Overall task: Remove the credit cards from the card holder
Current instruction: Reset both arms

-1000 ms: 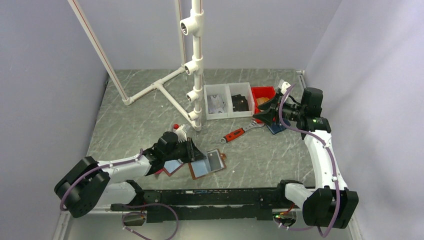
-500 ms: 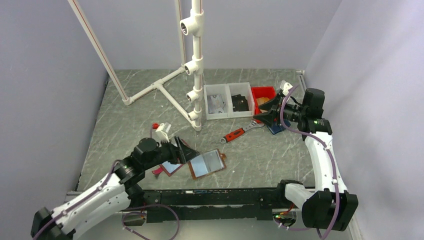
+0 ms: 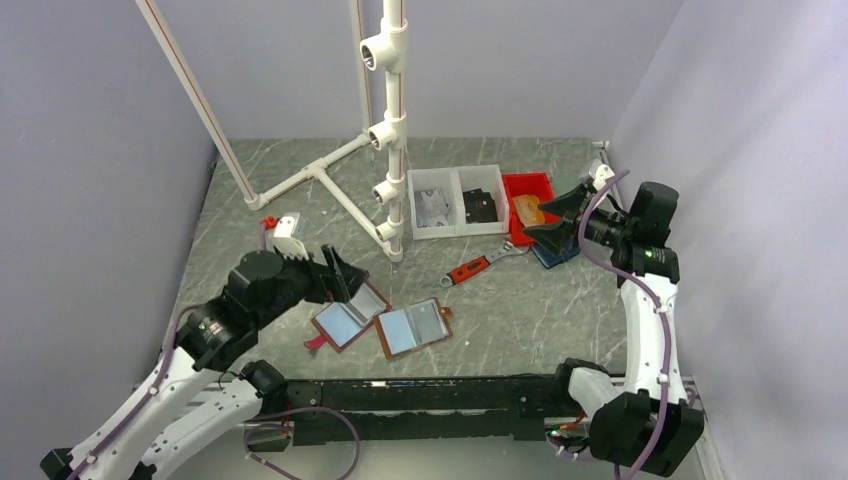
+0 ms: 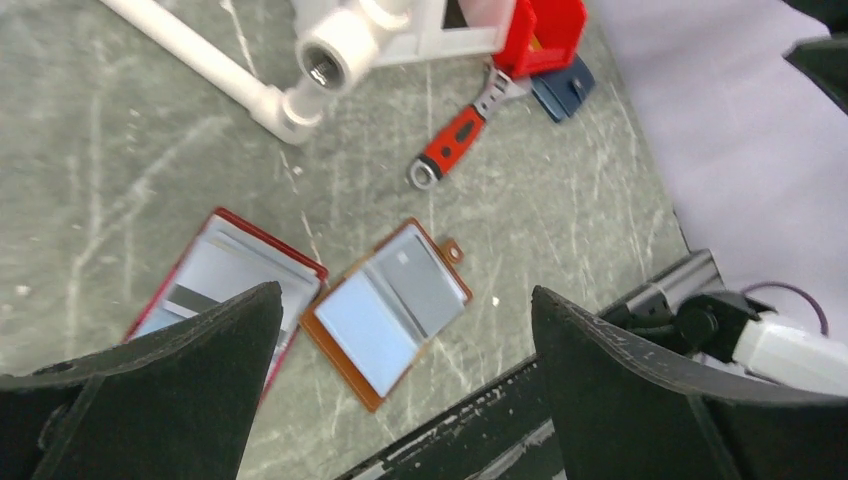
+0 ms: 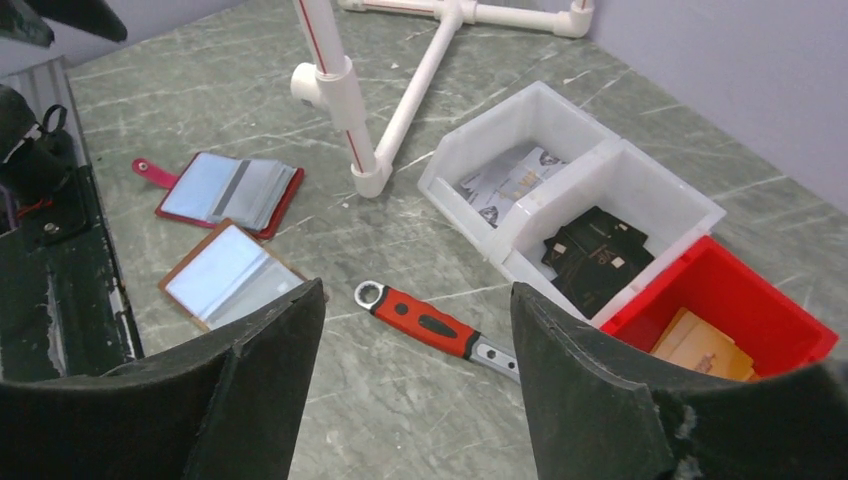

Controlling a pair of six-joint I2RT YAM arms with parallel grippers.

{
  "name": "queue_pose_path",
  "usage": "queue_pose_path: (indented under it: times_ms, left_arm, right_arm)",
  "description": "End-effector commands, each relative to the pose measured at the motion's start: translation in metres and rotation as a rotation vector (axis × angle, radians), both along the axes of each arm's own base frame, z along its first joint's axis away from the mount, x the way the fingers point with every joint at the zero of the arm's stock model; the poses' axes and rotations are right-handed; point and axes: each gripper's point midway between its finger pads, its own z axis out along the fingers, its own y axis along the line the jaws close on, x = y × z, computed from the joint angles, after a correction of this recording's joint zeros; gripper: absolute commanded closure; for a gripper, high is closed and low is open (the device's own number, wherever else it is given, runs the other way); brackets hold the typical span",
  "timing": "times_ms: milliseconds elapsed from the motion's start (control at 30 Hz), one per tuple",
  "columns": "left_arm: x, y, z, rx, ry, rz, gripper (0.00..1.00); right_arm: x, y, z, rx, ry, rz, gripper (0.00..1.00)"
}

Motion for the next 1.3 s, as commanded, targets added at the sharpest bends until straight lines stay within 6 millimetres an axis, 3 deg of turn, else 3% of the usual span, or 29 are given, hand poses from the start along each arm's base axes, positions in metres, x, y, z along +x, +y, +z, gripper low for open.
queue_pose_path:
  times_ms: [0,167,333,467,633,800,933,1100,1267]
  left_arm:
    - [0.021,0.025,0.025,0.16,-0.054,0.063,0.01]
    - [0.054,0.052,0.031,0.248,-0.012,0.129,0.01]
    - [0.095,0.105,0.024,0.118,0.088,0.215,0.01]
    - [0.108,0.113,0.018,0.153,0.075,0.23,0.01]
    - [0.096,0.127,0.01,0.275,-0.02,0.292,0.01]
    - [0.081,0.119,-0.01,0.342,-0.063,0.283,0.01]
    - [0.078,0.118,-0.01,0.353,-0.069,0.272,0.01]
    - [0.079,0.123,-0.012,0.375,-0.063,0.289,0.0]
    - [0.077,0.12,-0.011,0.366,-0.068,0.273,0.0]
  right_arm:
    - [-0.004,-0.003,0.017,0.019,-0.055,0.009,0.26]
    - [0.007,-0.014,0.013,0.021,-0.01,-0.067,0.14]
    - [0.019,-0.03,0.008,0.007,0.024,-0.171,0.08]
    - [0.026,-0.043,0.004,-0.008,0.038,-0.239,0.06]
    - [0.033,-0.056,-0.006,-0.034,0.088,-0.324,0.0]
    - [0.031,-0.069,-0.029,-0.1,0.146,-0.404,0.0]
    - [0.032,-0.075,-0.05,-0.029,0.247,-0.474,0.0]
    - [0.029,-0.082,-0.037,-0.021,0.203,-0.495,0.0]
    - [0.027,-0.085,-0.043,-0.01,0.218,-0.48,0.0]
